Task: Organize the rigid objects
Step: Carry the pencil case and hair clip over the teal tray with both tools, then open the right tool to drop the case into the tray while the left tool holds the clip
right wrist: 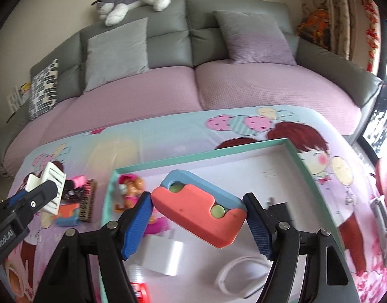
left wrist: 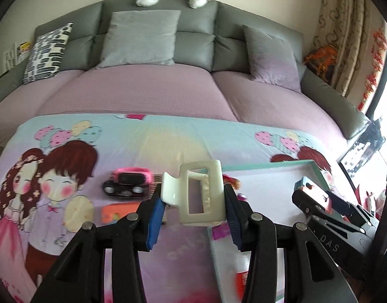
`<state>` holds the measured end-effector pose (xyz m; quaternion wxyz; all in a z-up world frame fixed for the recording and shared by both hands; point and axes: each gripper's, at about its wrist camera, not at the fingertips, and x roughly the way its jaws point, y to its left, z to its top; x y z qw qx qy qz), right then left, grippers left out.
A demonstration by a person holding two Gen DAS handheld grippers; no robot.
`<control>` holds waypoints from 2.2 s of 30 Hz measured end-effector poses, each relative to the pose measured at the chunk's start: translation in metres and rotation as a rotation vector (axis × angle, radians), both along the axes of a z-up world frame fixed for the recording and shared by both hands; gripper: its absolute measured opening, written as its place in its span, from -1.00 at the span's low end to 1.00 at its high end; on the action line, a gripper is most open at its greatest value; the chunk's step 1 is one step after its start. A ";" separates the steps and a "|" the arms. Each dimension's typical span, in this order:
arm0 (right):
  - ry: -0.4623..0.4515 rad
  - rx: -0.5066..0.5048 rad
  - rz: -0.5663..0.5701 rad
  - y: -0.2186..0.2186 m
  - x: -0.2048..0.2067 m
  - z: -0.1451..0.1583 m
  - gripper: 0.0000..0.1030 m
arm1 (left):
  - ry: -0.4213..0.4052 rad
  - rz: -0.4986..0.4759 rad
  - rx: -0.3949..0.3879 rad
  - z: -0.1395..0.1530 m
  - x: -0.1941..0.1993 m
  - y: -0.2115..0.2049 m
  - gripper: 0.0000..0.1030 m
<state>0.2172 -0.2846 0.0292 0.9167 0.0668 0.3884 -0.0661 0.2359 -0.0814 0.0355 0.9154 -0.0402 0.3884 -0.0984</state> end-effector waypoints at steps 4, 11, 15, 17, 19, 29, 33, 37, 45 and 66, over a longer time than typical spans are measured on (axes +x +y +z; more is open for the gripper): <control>0.012 -0.015 -0.054 -0.021 -0.003 -0.002 0.46 | 0.023 -0.048 0.000 -0.007 0.001 -0.025 -0.10; 0.010 -0.016 -0.106 -0.043 -0.008 0.000 0.46 | 0.046 -0.117 0.011 -0.016 0.001 -0.061 -0.10; 0.022 -0.003 -0.106 -0.046 -0.007 -0.005 0.46 | 0.059 -0.146 0.014 -0.022 0.001 -0.074 -0.09; 0.034 0.002 -0.097 -0.045 -0.005 -0.009 0.47 | 0.067 -0.153 0.026 -0.026 0.002 -0.079 -0.09; 0.043 0.004 -0.090 -0.044 -0.003 -0.012 0.47 | 0.073 -0.156 0.036 -0.029 0.002 -0.080 -0.09; 0.075 0.006 -0.071 -0.041 0.001 -0.023 0.47 | 0.094 -0.160 0.059 -0.037 0.003 -0.082 -0.09; 0.086 -0.011 -0.072 -0.039 0.002 -0.026 0.47 | 0.107 -0.159 0.066 -0.041 0.005 -0.082 -0.09; 0.099 -0.014 -0.069 -0.038 0.004 -0.030 0.47 | 0.121 -0.158 0.076 -0.045 0.007 -0.082 -0.09; 0.109 -0.036 -0.068 -0.036 0.006 -0.031 0.48 | 0.128 -0.161 0.079 -0.045 0.006 -0.082 -0.08; 0.018 -0.043 -0.081 -0.038 -0.002 -0.012 1.00 | 0.070 -0.109 0.057 -0.018 0.000 -0.060 0.34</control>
